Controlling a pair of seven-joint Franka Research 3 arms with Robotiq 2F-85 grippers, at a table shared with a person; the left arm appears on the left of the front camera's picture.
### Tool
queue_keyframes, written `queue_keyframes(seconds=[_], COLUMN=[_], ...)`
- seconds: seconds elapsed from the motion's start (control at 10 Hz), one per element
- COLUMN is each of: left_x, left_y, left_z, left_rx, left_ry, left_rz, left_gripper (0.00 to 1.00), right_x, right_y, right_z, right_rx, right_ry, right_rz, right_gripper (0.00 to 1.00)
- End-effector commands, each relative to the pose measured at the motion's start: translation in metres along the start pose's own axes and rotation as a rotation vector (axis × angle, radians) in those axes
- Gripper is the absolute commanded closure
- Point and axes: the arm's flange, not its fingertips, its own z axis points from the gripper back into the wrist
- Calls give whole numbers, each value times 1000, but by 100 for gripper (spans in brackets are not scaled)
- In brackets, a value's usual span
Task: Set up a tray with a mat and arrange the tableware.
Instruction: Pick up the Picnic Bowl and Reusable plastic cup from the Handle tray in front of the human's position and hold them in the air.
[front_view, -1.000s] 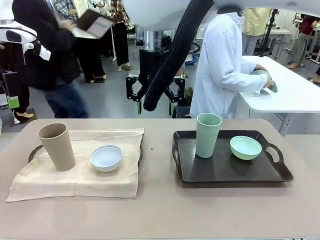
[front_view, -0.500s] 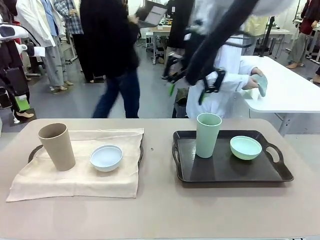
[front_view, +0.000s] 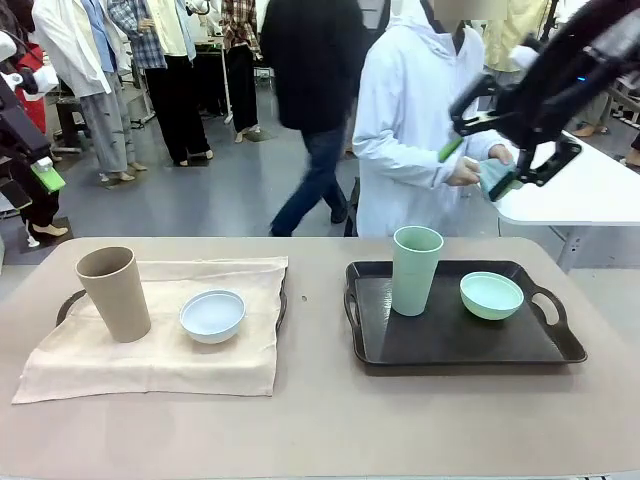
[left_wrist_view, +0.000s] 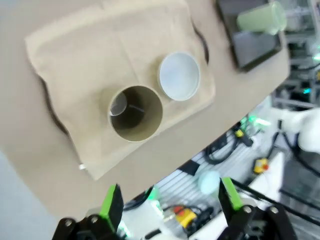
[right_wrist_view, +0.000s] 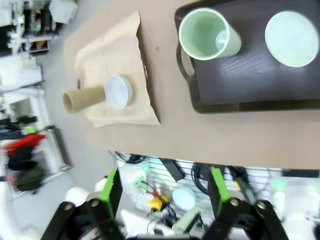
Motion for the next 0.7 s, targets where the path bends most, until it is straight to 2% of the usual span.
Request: queue_keyframes(seconds=[0.0,0.3,0.6], left_x=[-3,-21,-36], left_y=[25,51,55], left_z=[3,0,-4], left_rx=[-69,-131,-142], left_ry=[-65,-35,-32], left_rz=[92,121,152], left_gripper=[0,0,0], right_x=[-3,11,23], right_y=[-44,-101,-159], right_z=[13,53,85], right_rx=[74,70,121], right_ry=[-13,-72,-102], right_rz=[18,2,-57], right_gripper=[11,11,11])
